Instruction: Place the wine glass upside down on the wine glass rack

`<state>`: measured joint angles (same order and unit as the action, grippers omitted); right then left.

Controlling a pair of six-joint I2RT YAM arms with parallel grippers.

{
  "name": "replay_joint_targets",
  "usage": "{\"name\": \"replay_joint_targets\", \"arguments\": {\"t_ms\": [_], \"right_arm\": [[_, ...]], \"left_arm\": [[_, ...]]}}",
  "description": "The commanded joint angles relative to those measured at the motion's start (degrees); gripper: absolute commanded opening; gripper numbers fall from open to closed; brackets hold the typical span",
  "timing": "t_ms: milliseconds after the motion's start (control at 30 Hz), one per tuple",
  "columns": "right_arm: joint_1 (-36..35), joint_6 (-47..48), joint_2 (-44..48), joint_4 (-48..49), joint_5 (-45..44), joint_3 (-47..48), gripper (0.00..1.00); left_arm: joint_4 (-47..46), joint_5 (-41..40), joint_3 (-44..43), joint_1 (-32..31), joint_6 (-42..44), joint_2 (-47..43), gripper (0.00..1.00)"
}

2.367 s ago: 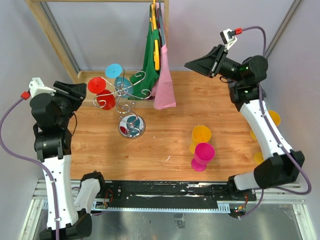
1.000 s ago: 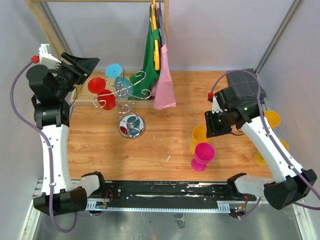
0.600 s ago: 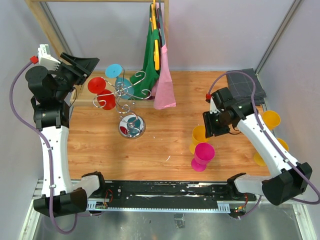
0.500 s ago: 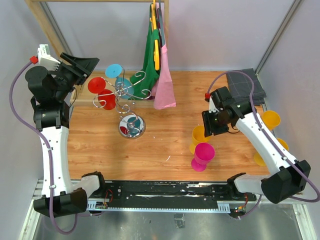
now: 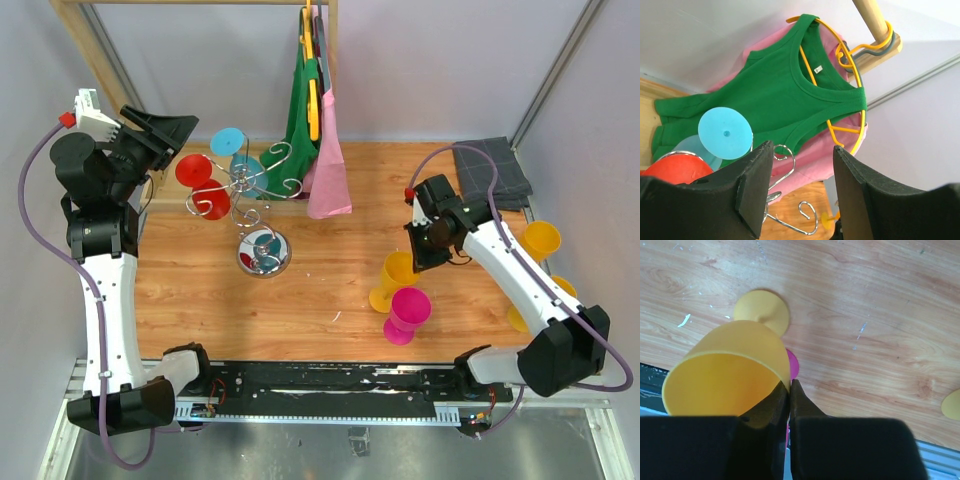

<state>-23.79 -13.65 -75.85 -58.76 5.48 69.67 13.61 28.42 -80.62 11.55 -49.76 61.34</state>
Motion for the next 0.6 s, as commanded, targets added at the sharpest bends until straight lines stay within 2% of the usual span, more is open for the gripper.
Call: {"name": "replay_joint_targets", "arguments": {"t_ms": [0,300,433,567], "right_arm": [[-0.79,-0.77,0.39,-0.06,-2.92,0.71,0.01],[-0.77,-3.35,6.41,0.17,-12.78,11.85,0.01],[-0.73,-3.37,9.56,5.57,-15.14,15.72,0.01],[-0.73,-4.92,13.26,15.34,-14.9,16.67,0.01]], "left_arm": [[-1.11,1.01,0.1,0.26,0.54,-0.42,0.56],[-2.09,2.14,-0.27,0.23,-0.47,0.59,0.56],[-3.12,3.24,-0.08,0.24,-1.83,0.8,0.56],[-7.75,6.62,1.66,0.23,-5.85,0.8,0.56]]}}
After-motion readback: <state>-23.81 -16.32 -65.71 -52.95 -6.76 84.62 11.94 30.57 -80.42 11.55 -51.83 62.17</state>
